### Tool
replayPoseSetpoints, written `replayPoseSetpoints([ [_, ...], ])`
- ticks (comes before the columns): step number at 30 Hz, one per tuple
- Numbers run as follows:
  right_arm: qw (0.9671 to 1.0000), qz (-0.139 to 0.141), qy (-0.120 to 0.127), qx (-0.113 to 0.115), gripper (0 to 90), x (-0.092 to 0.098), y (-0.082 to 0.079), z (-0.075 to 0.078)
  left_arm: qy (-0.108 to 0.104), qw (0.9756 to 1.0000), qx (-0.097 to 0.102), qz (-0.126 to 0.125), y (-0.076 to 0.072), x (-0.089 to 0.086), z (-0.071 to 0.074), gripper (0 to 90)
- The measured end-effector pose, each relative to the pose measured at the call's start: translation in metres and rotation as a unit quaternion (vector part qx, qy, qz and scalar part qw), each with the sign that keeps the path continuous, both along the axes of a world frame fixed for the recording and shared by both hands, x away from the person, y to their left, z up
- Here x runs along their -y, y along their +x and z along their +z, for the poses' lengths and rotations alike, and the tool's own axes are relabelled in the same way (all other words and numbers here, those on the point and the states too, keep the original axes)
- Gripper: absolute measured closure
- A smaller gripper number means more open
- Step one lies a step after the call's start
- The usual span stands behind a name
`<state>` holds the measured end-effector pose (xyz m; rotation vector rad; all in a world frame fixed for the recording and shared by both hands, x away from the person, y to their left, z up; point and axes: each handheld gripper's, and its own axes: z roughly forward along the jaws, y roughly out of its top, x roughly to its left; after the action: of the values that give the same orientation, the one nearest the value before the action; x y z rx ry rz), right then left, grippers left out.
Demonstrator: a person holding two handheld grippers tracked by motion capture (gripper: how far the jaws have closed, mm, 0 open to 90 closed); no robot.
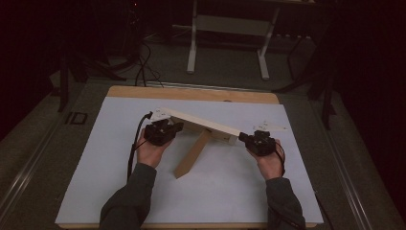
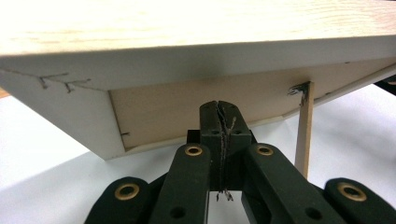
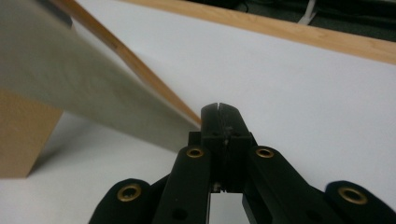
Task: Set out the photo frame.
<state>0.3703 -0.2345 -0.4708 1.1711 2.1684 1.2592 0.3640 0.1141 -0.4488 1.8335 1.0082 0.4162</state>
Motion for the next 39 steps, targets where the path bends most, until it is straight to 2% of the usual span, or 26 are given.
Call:
replayPoseSetpoints([
  [6,0.9998,-0.007,0.017,0.008,89.9,-0.002,0.001,0.007,0.004,1.0,-0.004,0.003,0.005,0.002,-0.002,90.0],
  [12,0.9998,-0.001,0.019,0.01,90.0,-0.007,0.004,0.01,0.002,1.0,-0.006,0.001,0.007,0.006,-0.004,90.0],
  [20,0.9992,0.023,0.031,0.003,89.9,-0.007,0.01,0.017,0.007,0.9999,-0.011,-0.001,0.011,0.013,-0.006,90.0],
  [30,0.9988,0.034,0.034,0.0,90.0,-0.009,0.011,0.02,0.007,0.9999,-0.014,-0.003,0.013,0.016,-0.006,90.0],
  [39,0.9985,0.042,0.034,0.001,90.0,-0.011,0.007,0.02,0.01,0.9999,-0.008,-0.008,0.012,0.023,-0.001,90.0],
])
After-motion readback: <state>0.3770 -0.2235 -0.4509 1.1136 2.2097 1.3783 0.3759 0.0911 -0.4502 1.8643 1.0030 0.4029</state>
